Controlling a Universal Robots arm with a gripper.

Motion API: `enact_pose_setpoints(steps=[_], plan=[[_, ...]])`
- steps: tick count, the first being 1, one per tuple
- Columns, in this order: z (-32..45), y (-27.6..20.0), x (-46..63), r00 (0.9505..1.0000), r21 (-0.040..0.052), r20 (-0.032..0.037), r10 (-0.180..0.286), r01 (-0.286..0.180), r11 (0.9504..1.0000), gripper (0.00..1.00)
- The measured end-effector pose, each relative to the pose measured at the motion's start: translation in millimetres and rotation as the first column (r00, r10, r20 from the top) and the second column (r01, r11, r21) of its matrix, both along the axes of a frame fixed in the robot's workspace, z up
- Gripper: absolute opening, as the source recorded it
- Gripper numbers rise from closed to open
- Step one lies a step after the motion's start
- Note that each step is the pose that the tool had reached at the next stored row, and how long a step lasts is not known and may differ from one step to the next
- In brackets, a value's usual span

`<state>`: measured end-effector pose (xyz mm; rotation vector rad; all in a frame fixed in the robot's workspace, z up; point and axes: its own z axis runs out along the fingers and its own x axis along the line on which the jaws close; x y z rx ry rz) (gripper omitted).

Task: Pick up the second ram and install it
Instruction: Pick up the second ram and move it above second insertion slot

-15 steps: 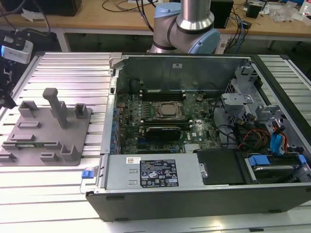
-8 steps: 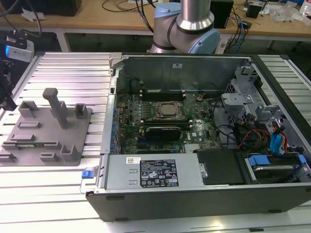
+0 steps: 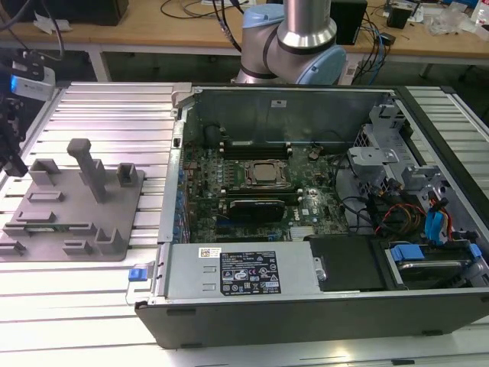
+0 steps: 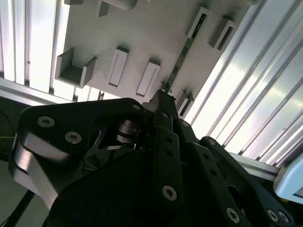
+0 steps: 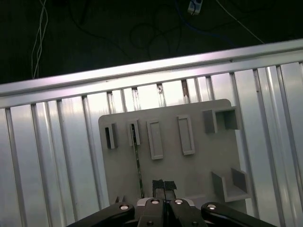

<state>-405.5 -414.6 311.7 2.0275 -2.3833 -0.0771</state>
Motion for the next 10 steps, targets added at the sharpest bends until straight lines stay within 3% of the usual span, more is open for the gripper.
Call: enact_pose_setpoints(steps=[10], plan=[[-10.4,-0.1,0.0,1.0,-0.0001,-0.0001,0.0,0.0,1.0,0.08]])
